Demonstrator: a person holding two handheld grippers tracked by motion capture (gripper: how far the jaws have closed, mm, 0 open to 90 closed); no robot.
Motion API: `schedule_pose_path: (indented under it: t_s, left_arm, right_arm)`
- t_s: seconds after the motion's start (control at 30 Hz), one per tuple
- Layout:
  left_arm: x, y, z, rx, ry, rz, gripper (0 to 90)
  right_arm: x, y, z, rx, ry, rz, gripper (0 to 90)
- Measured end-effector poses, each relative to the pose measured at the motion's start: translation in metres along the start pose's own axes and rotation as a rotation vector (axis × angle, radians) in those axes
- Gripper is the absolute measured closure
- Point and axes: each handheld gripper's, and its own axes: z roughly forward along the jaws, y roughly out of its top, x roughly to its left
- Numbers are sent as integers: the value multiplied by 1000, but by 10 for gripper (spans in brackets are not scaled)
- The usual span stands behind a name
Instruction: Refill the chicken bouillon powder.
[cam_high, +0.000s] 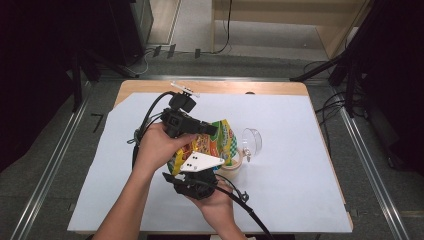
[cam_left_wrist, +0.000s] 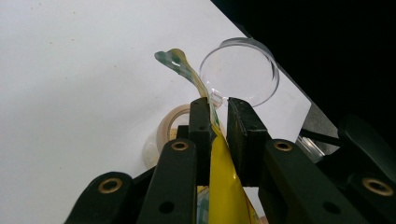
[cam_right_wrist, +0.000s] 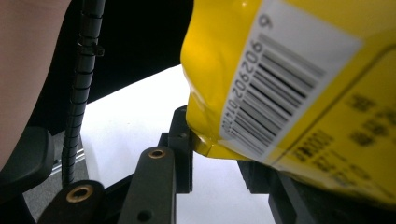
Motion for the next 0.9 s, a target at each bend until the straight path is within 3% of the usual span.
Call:
schedule_pose_path:
  t_s: [0.9]
  left_arm:
    - [-1,0,0,0,3,-1,803]
  right_arm:
    - [0,0,0,0,-1,0,709]
